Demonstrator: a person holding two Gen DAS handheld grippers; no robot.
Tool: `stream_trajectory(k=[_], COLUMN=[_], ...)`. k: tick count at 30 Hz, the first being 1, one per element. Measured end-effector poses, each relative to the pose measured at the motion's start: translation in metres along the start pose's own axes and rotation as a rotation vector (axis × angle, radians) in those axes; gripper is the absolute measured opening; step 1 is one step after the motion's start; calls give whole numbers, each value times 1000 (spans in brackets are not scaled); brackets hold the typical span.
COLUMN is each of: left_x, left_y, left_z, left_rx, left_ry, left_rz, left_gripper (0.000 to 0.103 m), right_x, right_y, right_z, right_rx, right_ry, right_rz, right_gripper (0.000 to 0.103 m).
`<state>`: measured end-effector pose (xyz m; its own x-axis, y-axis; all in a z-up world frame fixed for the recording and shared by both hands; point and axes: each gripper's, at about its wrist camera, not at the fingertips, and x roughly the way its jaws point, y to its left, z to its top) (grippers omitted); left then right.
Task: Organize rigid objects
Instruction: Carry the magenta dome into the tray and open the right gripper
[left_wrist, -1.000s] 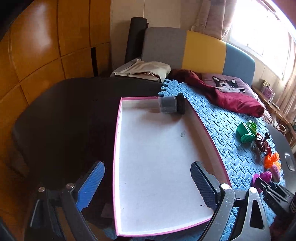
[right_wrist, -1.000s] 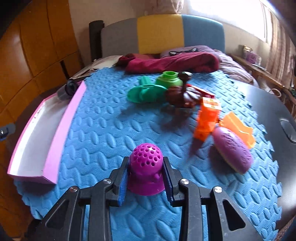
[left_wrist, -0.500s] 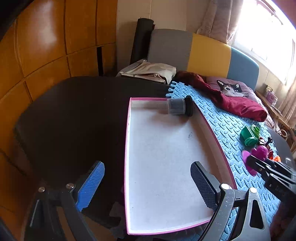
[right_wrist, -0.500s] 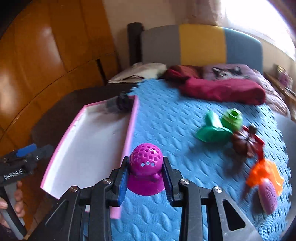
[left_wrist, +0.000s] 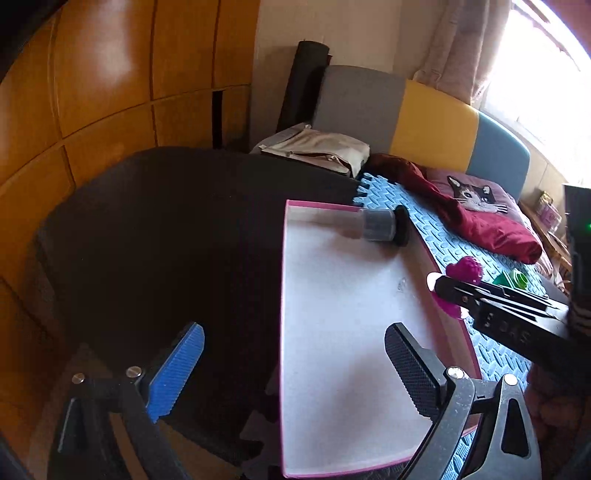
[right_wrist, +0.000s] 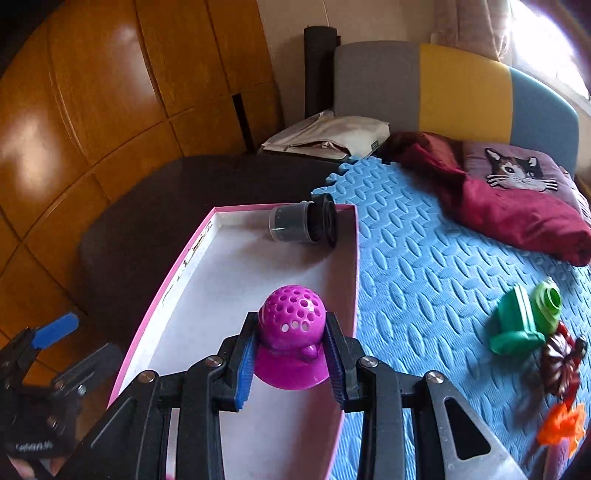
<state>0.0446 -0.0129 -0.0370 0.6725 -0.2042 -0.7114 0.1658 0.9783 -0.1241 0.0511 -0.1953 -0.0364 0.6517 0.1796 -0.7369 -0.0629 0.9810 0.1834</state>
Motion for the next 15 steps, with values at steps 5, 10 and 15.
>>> stream_trajectory(k=[5,10,15], left_x=[2,5,5], left_y=[3,3,0], left_z=[2,1,0], left_rx=[-15,-9,1], left_ry=[-1,12,2], left_rz=[5,12,13], left_gripper=[99,99,99], right_x=[26,57,40], right_y=[2,-4,-13], right_z=[16,25,18], right_rx=[-9,5,60], right_ry=[22,85,42], right_rz=[2,-7,26], right_gripper=[33,34,43])
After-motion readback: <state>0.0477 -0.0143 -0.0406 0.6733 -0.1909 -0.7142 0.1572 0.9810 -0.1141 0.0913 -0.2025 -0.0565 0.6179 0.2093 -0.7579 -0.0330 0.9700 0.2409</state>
